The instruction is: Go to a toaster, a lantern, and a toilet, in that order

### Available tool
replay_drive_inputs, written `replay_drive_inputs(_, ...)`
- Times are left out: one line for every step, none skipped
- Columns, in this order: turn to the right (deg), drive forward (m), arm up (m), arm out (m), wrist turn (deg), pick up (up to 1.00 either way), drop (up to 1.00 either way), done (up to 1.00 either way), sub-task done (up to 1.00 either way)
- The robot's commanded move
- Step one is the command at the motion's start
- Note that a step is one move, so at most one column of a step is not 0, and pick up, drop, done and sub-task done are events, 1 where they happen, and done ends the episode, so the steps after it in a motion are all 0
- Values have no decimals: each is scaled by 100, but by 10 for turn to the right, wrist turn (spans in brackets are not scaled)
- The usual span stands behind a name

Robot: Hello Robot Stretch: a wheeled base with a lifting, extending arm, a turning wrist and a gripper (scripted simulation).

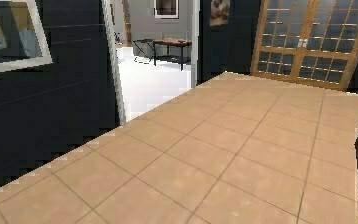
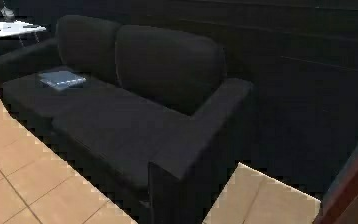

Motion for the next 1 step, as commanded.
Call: replay_drive_inputs(0,100,0,0,0,0,0,0,0)
